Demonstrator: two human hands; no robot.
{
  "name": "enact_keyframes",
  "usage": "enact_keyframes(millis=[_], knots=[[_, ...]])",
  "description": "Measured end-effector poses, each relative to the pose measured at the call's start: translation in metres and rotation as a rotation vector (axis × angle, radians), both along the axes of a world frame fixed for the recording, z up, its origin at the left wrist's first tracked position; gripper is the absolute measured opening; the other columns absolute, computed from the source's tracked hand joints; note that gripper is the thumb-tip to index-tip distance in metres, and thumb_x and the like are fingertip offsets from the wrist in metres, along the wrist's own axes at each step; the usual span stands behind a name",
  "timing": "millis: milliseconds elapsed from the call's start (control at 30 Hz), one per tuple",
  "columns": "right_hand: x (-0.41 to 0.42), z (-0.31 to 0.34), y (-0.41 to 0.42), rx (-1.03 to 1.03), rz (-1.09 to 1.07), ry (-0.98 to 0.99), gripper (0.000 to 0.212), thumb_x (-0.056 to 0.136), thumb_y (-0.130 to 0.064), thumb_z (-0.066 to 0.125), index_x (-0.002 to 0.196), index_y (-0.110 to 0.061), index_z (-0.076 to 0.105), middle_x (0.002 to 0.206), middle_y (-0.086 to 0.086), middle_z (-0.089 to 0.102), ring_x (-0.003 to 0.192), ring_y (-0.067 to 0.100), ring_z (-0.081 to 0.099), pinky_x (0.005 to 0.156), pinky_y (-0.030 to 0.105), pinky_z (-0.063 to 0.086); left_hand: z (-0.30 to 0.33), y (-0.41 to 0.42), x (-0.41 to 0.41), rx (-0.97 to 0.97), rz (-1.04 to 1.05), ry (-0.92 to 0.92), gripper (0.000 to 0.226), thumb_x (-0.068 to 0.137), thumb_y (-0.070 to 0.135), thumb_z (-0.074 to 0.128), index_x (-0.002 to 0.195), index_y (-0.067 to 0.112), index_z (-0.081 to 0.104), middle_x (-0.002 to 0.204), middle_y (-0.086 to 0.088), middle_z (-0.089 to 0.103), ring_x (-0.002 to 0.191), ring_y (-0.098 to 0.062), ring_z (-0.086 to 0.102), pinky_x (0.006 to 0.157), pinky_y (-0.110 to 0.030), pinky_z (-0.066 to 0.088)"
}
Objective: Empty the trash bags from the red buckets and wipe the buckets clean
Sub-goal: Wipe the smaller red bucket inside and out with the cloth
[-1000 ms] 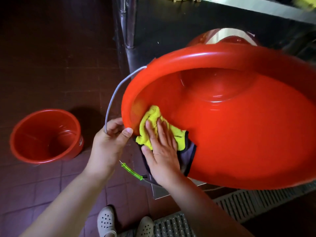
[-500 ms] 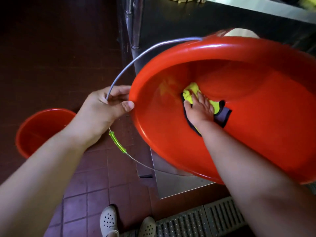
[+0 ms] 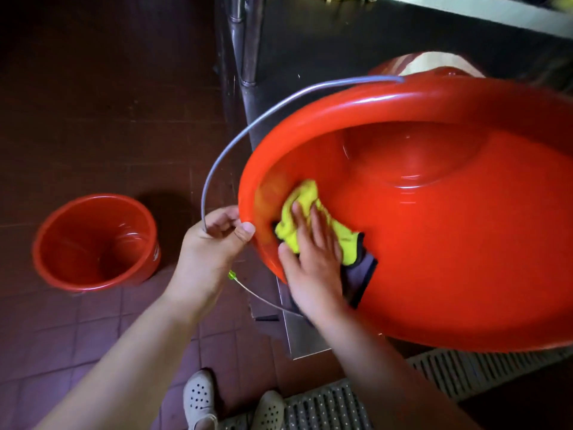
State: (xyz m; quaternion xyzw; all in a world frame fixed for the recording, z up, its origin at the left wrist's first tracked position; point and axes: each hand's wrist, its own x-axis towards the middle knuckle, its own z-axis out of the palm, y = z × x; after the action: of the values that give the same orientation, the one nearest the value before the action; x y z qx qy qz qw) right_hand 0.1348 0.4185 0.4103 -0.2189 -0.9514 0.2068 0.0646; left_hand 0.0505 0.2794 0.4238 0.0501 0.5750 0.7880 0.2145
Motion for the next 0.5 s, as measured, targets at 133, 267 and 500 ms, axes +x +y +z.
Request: enact_keyframes(millis=[133,267,500], knots=[[0.027,0.004,-0.013,-0.012,0.115,0.005,0.063,0.089,-0.051,0.031,0.144,-0.048,0.003,0.158,-0.008,0.009,0.145,0.019,0.015,0.117,0.033,0.011,0.012,-0.001,-0.007,-0.039,-0.043,0.076,0.017,0.071,0.020,0.073,0.085,0.028,0.074,0.080,0.005,0.069,0.078,-0.007,0.061,0.077,-0.020,0.052],[0.004,0.002,0.036,0.058,0.008,-0.087,0.059,0.092,-0.046,0.037,0.146,-0.043,0.014,0.158,-0.006,0.014,0.145,0.017,0.015,0.116,0.032,0.014,0.030,-0.009,-0.030,-0.081,-0.158,0.189,0.015,0.070,0.018,0.073,0.084,0.018,0.074,0.081,0.004,0.071,0.078,-0.007,0.062,0.077,-0.019,0.050],[-0.062,-0.005,0.145,0.101,-0.331,-0.397,0.058,0.096,-0.051,0.032,0.149,-0.031,0.021,0.159,-0.007,0.010,0.146,0.015,0.006,0.115,0.034,0.006,0.060,-0.005,-0.062,-0.041,-0.262,0.308,0.020,0.067,0.017,0.078,0.087,0.018,0.073,0.080,0.006,0.071,0.079,-0.007,0.064,0.075,-0.018,0.050]])
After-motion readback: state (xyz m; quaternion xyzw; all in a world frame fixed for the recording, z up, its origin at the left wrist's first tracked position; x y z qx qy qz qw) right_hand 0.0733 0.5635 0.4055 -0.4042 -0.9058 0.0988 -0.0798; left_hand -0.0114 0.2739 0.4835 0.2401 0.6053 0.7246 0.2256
